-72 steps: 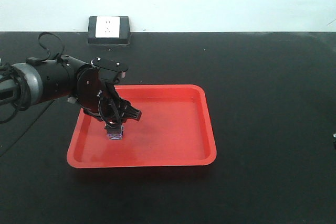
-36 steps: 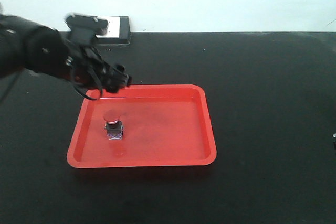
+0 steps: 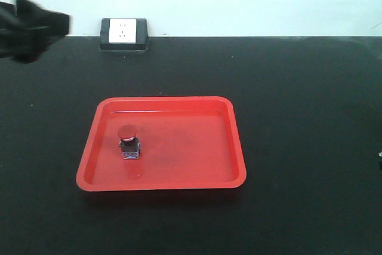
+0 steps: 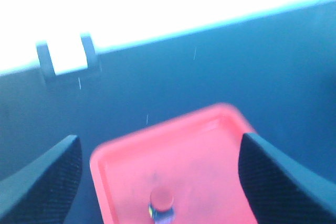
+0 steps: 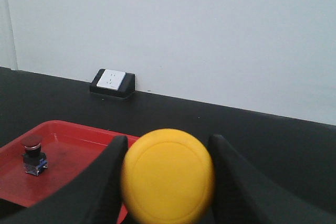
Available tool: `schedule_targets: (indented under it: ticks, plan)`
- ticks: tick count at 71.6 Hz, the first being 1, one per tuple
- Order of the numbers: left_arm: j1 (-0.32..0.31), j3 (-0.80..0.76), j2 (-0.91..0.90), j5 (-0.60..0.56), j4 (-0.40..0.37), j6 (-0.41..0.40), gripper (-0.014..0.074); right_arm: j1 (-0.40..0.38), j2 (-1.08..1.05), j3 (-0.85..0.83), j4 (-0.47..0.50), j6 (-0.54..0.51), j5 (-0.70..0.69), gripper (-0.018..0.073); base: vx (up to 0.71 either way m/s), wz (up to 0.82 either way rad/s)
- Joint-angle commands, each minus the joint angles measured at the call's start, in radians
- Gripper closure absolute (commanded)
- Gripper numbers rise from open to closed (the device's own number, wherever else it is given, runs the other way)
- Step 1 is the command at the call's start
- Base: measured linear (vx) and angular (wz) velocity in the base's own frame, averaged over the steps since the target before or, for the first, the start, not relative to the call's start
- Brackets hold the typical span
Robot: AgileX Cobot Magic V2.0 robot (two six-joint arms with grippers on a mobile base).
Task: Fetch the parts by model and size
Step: 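Open the left gripper and withdraw it from the tray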
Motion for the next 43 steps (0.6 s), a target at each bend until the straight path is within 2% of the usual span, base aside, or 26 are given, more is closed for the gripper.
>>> schedule_targets:
  ticks: [1, 19, 31, 43]
  plan:
    - [-0.006, 0.071, -0.120, -0.135, -0.002, 0.003, 0.0007, -0.002, 0.014, -0.025, -0.008, -0.005, -0.087, 0.0569, 0.00, 0.00]
    - [-0.006, 0.397, -0.430, -0.280, -0.002, 0.003, 0.0007, -0.002, 0.014, -0.025, -0.008, -0.005, -0.087, 0.0569, 0.00, 0.00]
    - [-0.006, 0.636, -0.651, -0.426, -0.002, 0.004, 0.0007, -0.002, 0.014, -0.025, -0.008, -0.005, -0.087, 0.0569, 0.00, 0.00]
    - [-0.006, 0.789, -0.842, -0.489, -0.003, 0.003, 0.0007, -0.002, 0.014, -0.025, -0.008, -0.005, -0.087, 0.0569, 0.00, 0.00]
